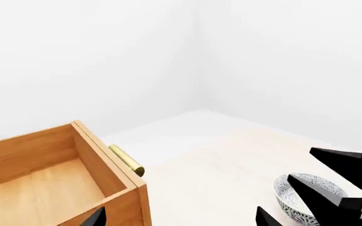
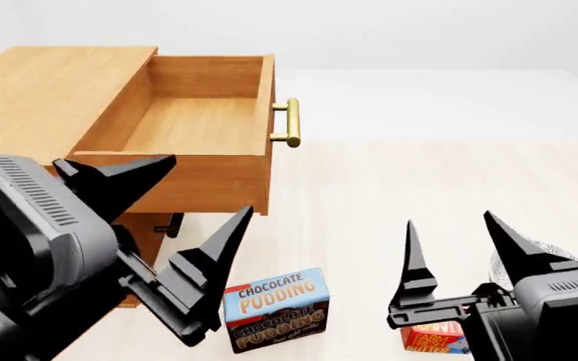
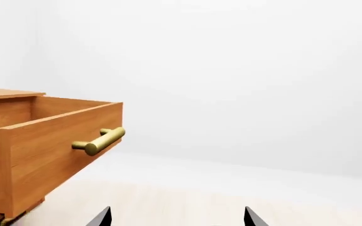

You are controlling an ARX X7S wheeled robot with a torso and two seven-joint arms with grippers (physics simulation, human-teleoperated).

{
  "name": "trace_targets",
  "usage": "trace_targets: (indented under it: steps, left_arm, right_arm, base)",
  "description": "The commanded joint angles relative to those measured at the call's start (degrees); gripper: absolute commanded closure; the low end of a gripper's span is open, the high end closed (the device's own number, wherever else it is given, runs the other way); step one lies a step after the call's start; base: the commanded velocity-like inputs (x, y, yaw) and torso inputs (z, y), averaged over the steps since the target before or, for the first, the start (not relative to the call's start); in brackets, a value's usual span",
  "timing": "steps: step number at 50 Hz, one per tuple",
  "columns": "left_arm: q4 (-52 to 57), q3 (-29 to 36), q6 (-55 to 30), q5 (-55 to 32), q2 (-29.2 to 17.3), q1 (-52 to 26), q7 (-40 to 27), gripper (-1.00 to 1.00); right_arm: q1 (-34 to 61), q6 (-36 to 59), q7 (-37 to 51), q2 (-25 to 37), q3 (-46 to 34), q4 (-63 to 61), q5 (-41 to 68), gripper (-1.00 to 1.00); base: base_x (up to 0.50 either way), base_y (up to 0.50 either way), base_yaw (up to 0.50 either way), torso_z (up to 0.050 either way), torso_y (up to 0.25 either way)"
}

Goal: Put the butter at the back in the top drawer of the cabinet and close it.

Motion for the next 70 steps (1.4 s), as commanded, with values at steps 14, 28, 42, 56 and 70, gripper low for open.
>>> trace_targets:
  steps: [14, 28, 42, 56, 70]
  left_arm:
    - [0.62, 6.39, 12.27, 17.48, -6.55, 14.92, 13.62, -1.00]
    - [-1.42, 6.46, 13.26, 15.71, -6.87, 15.34, 16.33, -1.00]
    - [-4.85, 6.39, 10.84, 13.49, -5.20, 14.71, 19.58, -1.00]
    - [-5.84, 6.45, 10.05, 12.21, -4.59, 14.80, 20.44, -1.00]
    - [-6.57, 6.89, 11.68, 13.07, -4.09, 16.16, 21.28, -1.00]
  right_arm:
    - [37.34, 37.32, 5.40, 25.93, 1.10, 3.43, 48.67, -1.00]
    - [71.75, 60.96, -12.69, 25.33, -16.21, 17.87, 58.22, -1.00]
    - [96.87, 62.54, -41.07, 25.44, -49.61, 23.38, 35.25, -1.00]
    - [115.40, 58.54, -67.56, 22.05, -80.35, 22.84, 17.73, -1.00]
    - [119.43, 57.52, -73.57, 18.12, -89.72, 24.88, 13.37, -1.00]
  base:
    - [0.00, 0.00, 0.00, 0.000, 0.000]
    - [0.00, 0.00, 0.00, 0.000, 0.000]
    - [0.00, 0.00, 0.00, 0.000, 0.000]
    - [0.00, 0.00, 0.00, 0.000, 0.000]
    - [0.00, 0.00, 0.00, 0.000, 0.000]
